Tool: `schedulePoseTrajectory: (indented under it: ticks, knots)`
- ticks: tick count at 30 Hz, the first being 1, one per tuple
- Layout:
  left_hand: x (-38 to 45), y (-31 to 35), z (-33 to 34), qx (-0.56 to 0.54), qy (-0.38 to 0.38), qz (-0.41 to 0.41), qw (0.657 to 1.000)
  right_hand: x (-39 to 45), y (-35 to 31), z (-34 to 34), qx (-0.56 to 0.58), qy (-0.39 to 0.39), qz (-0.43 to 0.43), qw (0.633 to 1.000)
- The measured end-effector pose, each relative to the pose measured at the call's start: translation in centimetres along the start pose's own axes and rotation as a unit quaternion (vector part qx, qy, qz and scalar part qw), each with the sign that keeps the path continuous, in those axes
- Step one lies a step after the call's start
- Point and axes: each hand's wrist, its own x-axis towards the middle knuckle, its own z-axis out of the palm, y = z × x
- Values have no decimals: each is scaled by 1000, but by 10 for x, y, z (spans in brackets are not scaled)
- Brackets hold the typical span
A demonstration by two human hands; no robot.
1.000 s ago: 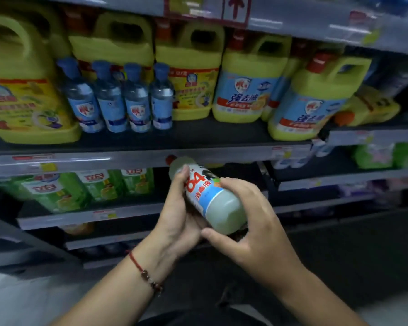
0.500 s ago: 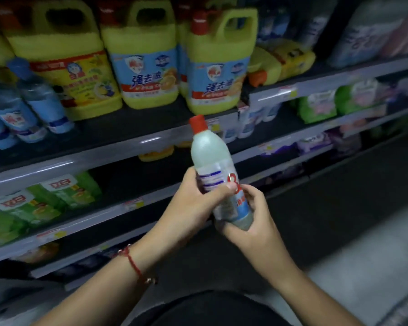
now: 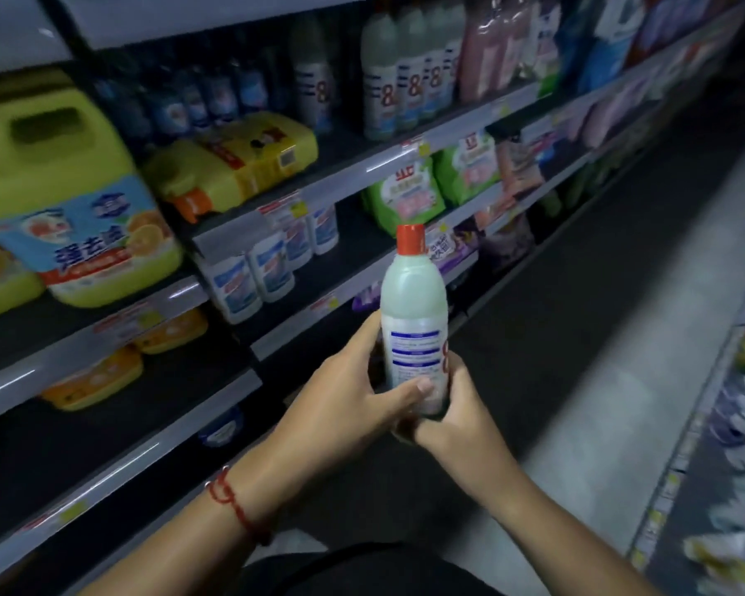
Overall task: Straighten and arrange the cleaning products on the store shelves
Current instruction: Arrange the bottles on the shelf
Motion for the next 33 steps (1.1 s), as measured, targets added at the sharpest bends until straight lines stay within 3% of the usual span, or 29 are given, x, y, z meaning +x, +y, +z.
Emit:
schedulePoseTrajectory:
  ticks: [7, 14, 18, 23, 27, 33]
  knots:
    - [82, -3, 19, -78, -31, -53, 995, 61, -5, -46, -104, 45, -17, 993]
    - [176, -17, 8, -232, 20, -120, 965, 157, -33, -59, -227, 40, -54, 972]
    - [221, -24, -17, -227, 20, -117, 967, 210, -49, -68, -153, -17, -27, 988]
    - [269, -20, -43, -199, 39, -110, 973, 274, -63, -72, -100, -19, -76, 992]
    - [289, -5, -52, -191, 120, -140, 964, 318, -77, -72, -62, -81, -76, 992]
    - [307, 9, -50, -190, 268, -221, 918, 367, -95, -72, -75, -153, -116, 979]
